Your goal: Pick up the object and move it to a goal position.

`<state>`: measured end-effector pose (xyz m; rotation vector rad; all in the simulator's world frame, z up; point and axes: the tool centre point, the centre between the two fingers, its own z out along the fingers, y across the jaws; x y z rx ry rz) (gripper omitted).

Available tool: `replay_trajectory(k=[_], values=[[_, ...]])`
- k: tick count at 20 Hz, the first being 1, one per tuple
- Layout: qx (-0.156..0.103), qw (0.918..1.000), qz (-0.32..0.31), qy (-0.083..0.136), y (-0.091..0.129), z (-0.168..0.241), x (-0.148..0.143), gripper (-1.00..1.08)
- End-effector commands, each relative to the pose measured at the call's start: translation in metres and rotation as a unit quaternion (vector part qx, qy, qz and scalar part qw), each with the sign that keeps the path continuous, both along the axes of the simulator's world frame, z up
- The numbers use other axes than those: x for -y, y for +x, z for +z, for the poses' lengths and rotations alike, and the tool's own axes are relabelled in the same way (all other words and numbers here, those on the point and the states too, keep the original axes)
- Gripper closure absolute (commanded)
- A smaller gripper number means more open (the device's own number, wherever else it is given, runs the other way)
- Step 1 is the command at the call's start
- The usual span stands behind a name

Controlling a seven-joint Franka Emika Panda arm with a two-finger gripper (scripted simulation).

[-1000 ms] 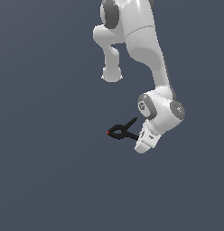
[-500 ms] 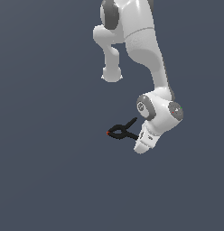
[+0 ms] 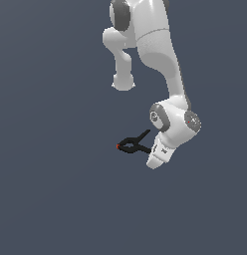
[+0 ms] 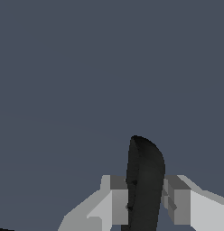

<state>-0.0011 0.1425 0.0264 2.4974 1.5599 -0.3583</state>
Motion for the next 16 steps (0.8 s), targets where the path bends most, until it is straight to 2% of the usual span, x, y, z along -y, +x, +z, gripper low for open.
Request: replay_trajectory(k=[1,8,16], values=[[0.001,1.0,-0.001,0.0,-0.001,0.006,0.008,1.08],[0.001,1.0,-0.001,-0.001,-0.011,0.033,0.047,1.08],[0.001,1.0,-0.001,-0.001,-0.03,0.086,0.123,1.08]])
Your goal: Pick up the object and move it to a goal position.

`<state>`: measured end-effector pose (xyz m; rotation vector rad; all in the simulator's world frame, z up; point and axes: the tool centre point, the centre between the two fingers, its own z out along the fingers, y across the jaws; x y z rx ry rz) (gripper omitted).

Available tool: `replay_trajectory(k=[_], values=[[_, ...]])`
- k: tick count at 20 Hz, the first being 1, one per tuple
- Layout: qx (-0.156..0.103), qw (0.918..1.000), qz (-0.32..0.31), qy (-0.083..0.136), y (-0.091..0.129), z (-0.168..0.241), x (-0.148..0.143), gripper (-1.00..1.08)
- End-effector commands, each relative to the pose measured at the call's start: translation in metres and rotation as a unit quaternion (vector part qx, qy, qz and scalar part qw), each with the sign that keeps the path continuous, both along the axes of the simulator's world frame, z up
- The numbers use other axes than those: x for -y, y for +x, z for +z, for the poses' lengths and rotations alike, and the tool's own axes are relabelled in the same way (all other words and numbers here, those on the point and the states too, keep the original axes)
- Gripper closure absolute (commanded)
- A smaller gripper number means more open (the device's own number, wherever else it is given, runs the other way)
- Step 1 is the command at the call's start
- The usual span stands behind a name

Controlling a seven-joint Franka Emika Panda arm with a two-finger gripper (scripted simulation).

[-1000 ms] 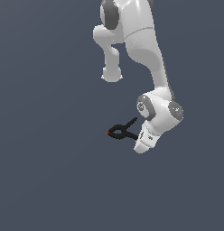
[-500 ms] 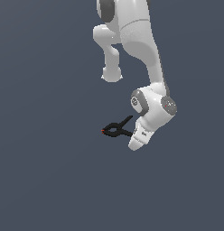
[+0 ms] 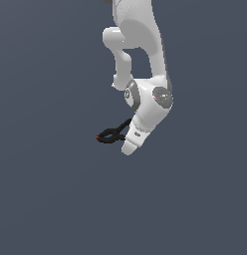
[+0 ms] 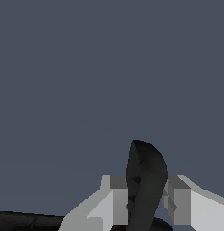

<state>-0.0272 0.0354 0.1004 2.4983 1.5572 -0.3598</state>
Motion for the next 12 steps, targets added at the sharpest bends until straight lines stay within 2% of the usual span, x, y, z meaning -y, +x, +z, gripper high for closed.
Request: replay_trajectory(k=[1,12], values=[[0.001,1.0,0.0,0.0,-0.006,0.02,0.026,1.08],[0.001,1.0,0.0,0.0,-0.027,0.09,0.126,1.08]])
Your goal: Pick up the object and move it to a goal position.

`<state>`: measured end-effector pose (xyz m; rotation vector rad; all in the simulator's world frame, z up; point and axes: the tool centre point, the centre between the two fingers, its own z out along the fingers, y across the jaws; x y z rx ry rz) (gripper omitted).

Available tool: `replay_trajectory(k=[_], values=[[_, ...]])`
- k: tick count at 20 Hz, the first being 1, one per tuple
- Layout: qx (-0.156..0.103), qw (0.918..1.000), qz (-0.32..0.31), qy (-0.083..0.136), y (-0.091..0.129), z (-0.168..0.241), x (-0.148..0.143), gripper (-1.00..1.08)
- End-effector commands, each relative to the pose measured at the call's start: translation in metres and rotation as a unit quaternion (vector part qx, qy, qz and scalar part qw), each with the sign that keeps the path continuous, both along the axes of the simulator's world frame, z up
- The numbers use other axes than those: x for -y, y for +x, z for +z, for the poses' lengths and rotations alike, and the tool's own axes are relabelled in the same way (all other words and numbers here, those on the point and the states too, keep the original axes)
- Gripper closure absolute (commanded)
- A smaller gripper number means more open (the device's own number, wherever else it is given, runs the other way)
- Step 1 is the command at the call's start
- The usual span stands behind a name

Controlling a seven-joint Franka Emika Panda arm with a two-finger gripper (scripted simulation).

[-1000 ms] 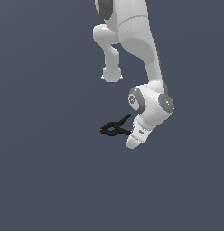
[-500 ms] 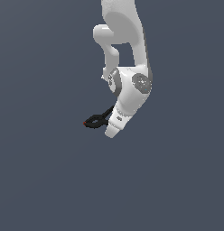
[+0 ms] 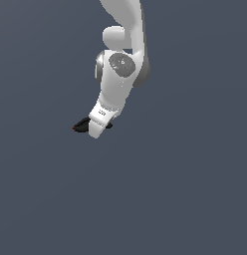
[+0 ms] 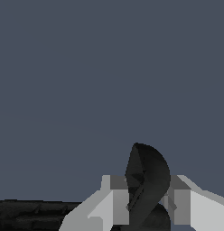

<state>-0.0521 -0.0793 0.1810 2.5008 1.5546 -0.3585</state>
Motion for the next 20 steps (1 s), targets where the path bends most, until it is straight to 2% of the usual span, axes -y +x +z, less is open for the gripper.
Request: replay_trajectory(k=[1,8,15,20], values=[[0.001,1.0,0.001,0.0,-0.003,0.014,0.018,1.08],[0.001,1.0,0.001,0.0,-0.007,0.033,0.045,1.08],[0.0,1.0,0.0,0.0,-0.008,0.037,0.047,1.08],[0.0,1.0,0.001,0.0,-0.011,0.059,0.052,1.08]])
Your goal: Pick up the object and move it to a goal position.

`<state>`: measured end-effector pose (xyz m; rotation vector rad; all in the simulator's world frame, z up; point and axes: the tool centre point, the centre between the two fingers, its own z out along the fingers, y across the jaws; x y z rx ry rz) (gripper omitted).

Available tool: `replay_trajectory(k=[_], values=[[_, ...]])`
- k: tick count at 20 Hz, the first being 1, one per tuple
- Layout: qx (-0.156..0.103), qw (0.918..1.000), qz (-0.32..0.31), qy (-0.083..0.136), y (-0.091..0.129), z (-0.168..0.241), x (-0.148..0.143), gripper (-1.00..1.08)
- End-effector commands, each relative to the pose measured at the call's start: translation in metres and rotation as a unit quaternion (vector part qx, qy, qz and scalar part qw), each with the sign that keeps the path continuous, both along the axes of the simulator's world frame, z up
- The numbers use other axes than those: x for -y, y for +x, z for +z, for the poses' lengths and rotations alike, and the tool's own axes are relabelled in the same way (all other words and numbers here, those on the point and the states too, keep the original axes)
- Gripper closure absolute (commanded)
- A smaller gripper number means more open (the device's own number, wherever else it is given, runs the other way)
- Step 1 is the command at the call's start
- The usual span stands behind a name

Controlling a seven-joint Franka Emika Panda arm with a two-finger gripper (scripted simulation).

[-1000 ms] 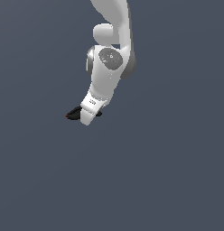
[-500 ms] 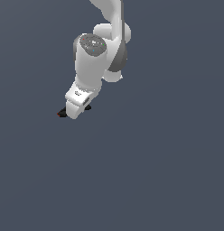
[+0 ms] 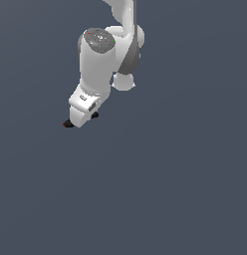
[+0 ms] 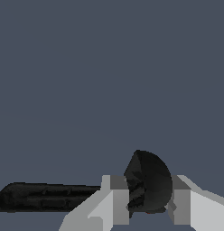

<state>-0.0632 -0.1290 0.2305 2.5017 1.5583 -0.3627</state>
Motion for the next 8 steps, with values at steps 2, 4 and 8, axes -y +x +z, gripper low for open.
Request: replay_trajectory(k=[2,4,8], values=[[0.002,1.0,0.0,0.0,-0.002,0.02,0.004,1.08],[0.002,1.0,0.0,0.0,-0.002,0.027,0.006,1.08],[0.002,1.0,0.0,-0.001,-0.002,0.033,0.008,1.08]])
